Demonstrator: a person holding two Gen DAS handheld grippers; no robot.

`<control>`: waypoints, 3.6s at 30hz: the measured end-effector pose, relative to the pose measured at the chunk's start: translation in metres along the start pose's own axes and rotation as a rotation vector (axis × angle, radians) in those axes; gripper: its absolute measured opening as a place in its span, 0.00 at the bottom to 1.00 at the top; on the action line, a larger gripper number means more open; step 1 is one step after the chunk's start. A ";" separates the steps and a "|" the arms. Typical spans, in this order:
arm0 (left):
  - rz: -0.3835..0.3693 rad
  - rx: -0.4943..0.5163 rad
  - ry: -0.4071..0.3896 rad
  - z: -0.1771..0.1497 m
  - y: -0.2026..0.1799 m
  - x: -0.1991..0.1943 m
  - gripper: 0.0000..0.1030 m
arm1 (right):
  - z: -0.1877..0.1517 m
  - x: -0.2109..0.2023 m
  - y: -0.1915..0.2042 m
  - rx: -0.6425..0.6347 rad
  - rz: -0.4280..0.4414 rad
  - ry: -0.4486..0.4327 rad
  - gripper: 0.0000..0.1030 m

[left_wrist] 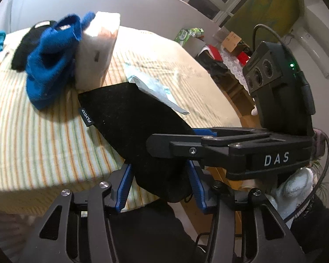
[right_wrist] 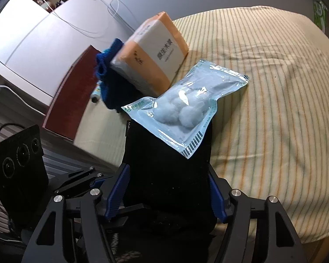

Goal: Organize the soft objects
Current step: 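Reach the right tool to the black fleece pouch and grasp it, then carry the black pouch with the right tool into the shoebox and release, then move the right tool back to the blue knit cloth and grasp it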

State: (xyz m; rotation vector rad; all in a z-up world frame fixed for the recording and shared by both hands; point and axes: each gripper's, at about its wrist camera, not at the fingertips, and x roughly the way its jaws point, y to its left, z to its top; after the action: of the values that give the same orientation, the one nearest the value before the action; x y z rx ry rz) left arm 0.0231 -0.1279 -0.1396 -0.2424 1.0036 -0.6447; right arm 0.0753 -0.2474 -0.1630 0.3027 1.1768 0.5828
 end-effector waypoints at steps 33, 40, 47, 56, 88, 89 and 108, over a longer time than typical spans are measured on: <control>0.182 0.269 -0.065 0.075 -0.069 -0.018 0.45 | 0.027 -0.064 -0.042 0.225 0.331 -0.242 0.61; 0.200 0.228 -0.124 0.083 -0.056 -0.043 0.45 | 0.046 -0.067 -0.008 0.153 0.323 -0.228 0.61; 0.241 0.149 -0.207 0.087 -0.020 -0.088 0.45 | 0.077 -0.052 0.057 0.007 0.269 -0.192 0.61; 0.327 -0.002 -0.336 0.082 0.054 -0.164 0.45 | 0.114 -0.003 0.168 -0.192 0.278 -0.115 0.61; 0.689 -0.279 -0.384 0.032 0.196 -0.239 0.47 | 0.125 0.145 0.334 -0.403 0.229 0.037 0.62; 0.700 -0.279 -0.384 0.031 0.198 -0.239 0.47 | 0.126 0.144 0.331 -0.398 0.229 0.035 0.62; 0.569 -0.242 -0.426 0.034 0.165 -0.227 0.47 | 0.097 0.079 0.272 -0.452 0.142 -0.099 0.67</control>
State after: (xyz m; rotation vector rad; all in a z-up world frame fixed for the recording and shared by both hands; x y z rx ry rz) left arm 0.0318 0.1363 -0.0392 -0.2764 0.6868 0.0524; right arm 0.1128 0.0275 -0.0493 0.0271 0.9025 0.9279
